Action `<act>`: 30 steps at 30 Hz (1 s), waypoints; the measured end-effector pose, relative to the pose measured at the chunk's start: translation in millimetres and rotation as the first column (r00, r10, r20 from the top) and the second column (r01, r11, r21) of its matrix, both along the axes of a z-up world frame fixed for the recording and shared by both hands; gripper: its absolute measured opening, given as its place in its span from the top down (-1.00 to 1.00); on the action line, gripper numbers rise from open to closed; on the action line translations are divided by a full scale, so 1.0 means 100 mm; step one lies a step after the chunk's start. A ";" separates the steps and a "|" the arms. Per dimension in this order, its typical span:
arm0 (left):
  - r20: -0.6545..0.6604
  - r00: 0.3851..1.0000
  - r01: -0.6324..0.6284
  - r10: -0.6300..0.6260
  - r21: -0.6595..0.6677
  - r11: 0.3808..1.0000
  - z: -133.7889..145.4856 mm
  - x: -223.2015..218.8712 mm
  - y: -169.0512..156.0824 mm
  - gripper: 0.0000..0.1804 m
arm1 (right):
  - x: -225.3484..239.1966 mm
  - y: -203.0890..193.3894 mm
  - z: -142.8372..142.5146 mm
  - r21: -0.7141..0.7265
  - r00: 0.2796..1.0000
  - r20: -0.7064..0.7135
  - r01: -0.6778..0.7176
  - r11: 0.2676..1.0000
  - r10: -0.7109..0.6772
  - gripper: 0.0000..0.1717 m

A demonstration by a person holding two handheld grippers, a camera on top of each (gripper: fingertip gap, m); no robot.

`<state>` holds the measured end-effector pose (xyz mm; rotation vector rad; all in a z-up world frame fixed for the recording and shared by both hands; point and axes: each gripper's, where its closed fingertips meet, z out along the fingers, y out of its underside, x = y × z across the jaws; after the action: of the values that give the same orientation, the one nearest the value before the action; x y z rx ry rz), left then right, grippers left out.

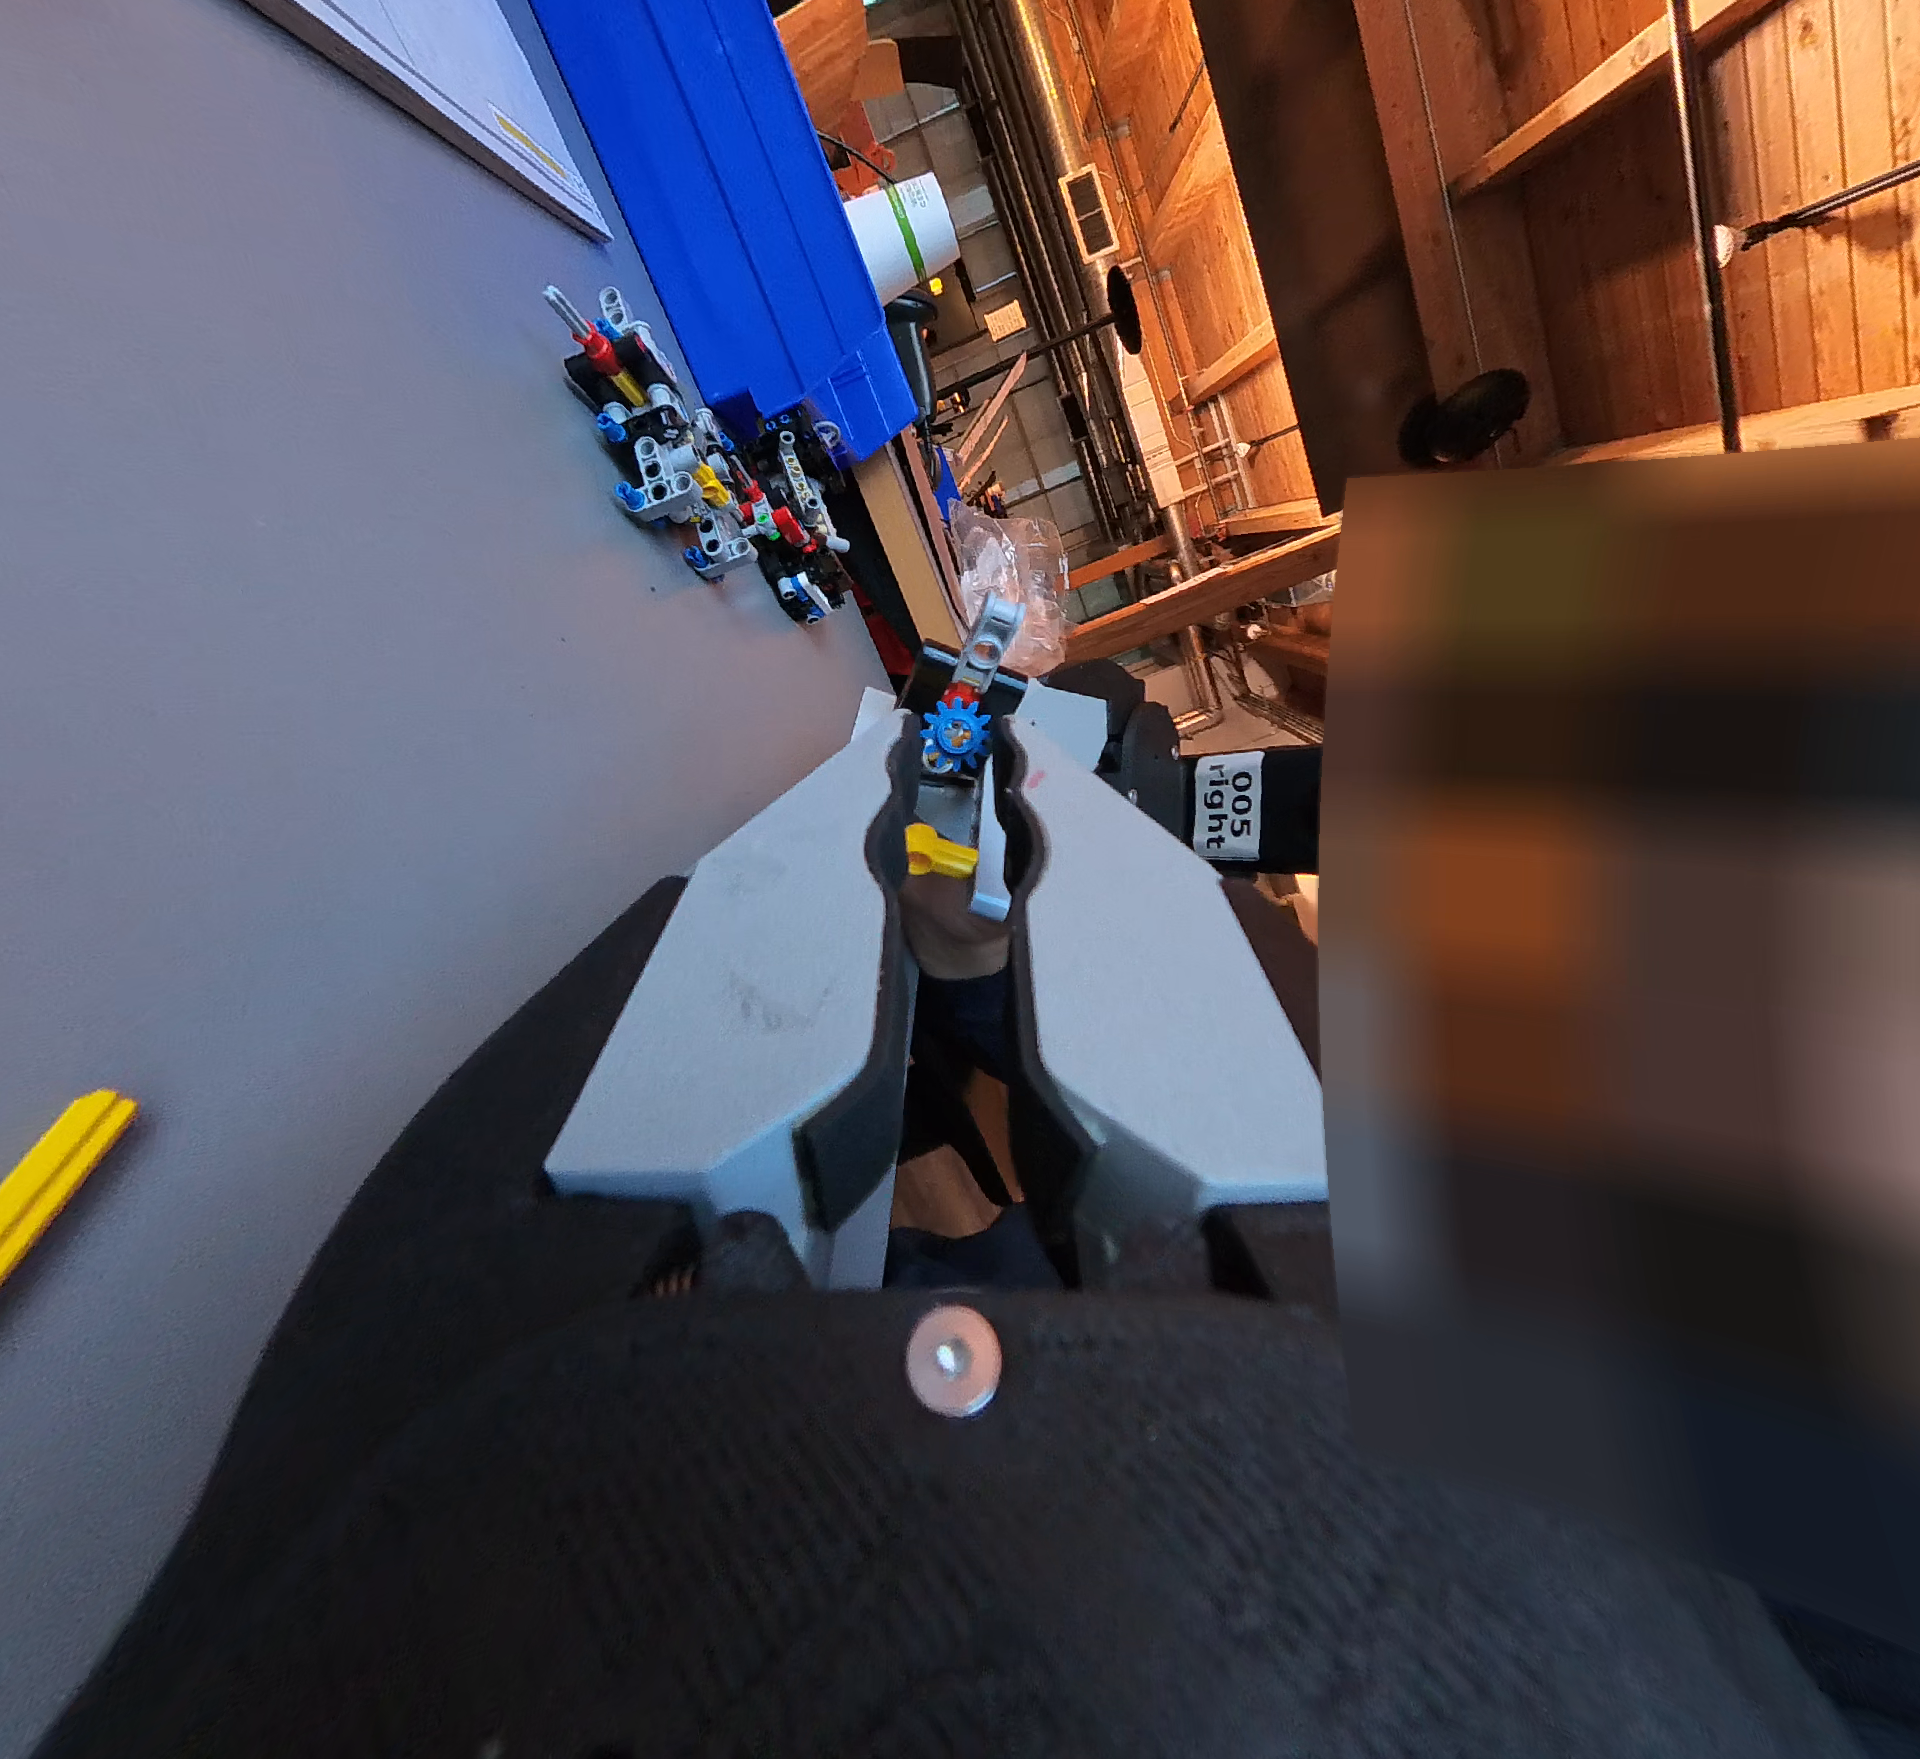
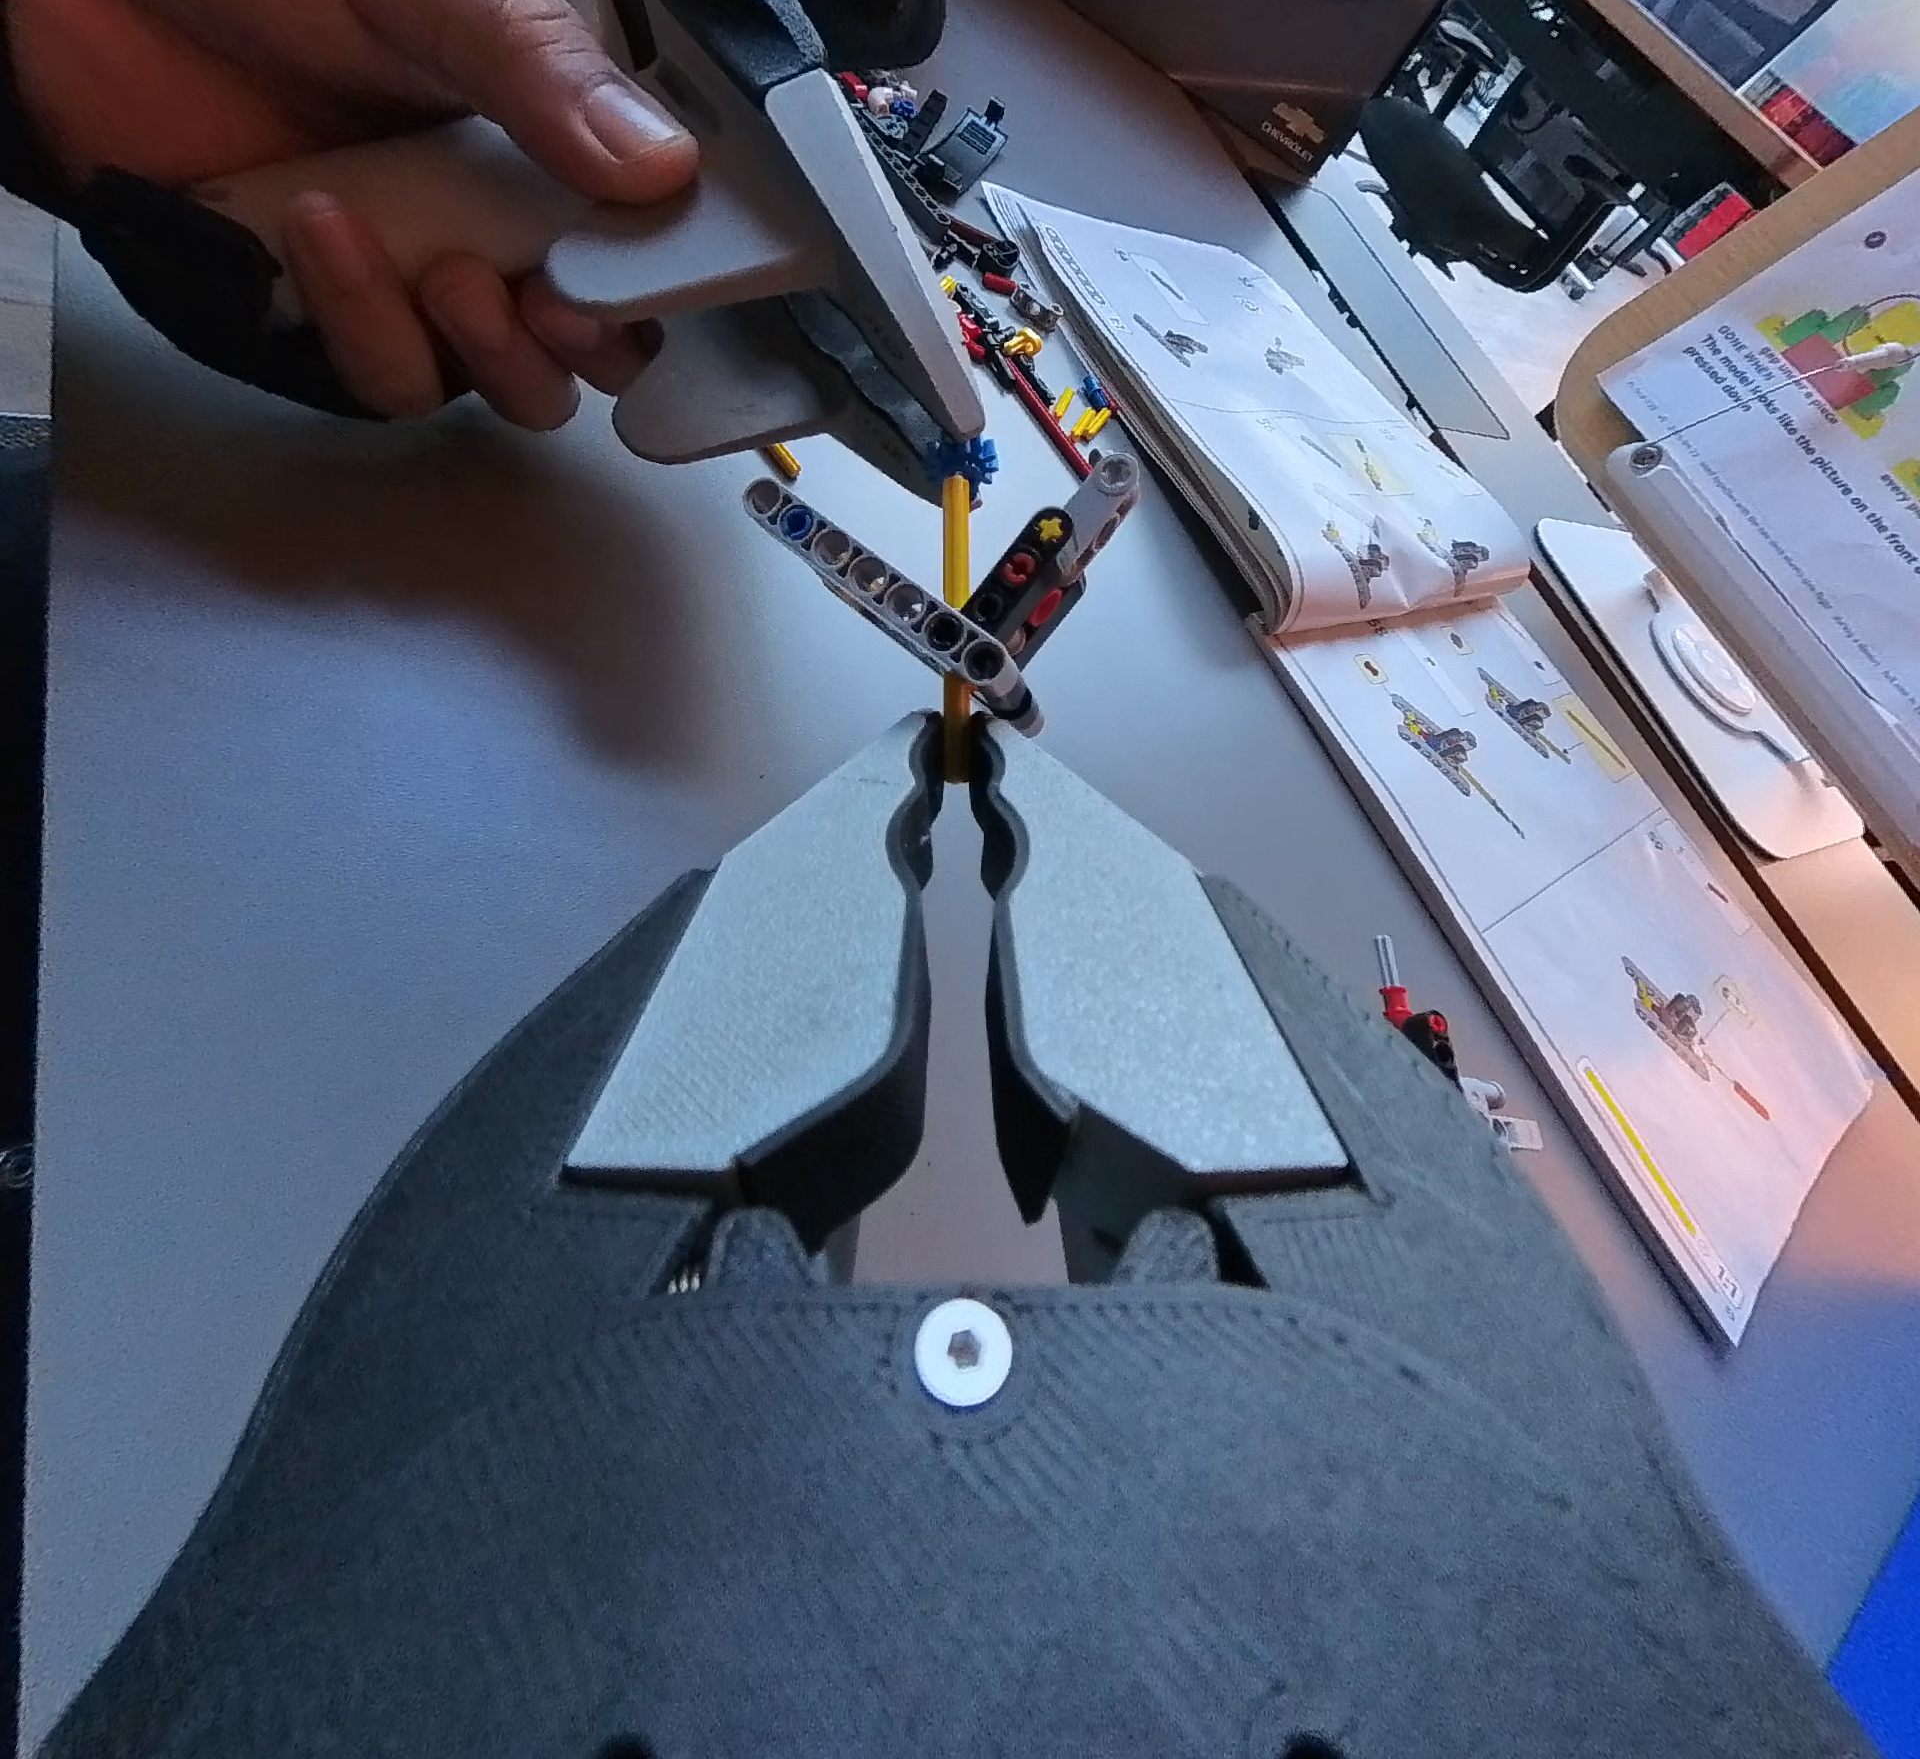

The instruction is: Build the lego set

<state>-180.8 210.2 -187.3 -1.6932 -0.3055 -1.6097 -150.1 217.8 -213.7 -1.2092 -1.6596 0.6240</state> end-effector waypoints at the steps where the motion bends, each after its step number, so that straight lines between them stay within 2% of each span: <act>1: -0.001 1.000 -0.002 0.002 -0.001 1.000 0.00 0.00 0.00 0.88 | 0.00 0.00 0.00 -0.001 1.000 0.001 0.001 1.000 -0.001 0.99; 30: -0.025 1.000 -0.005 0.004 -0.016 1.000 -0.04 0.02 -0.01 0.88 | 0.00 0.01 -0.05 -0.016 1.000 0.024 0.002 1.000 -0.001 0.98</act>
<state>-178.3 209.4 -191.3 -1.7228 -0.3105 -1.5856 -150.6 218.4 -218.8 -1.2335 -1.6768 0.6246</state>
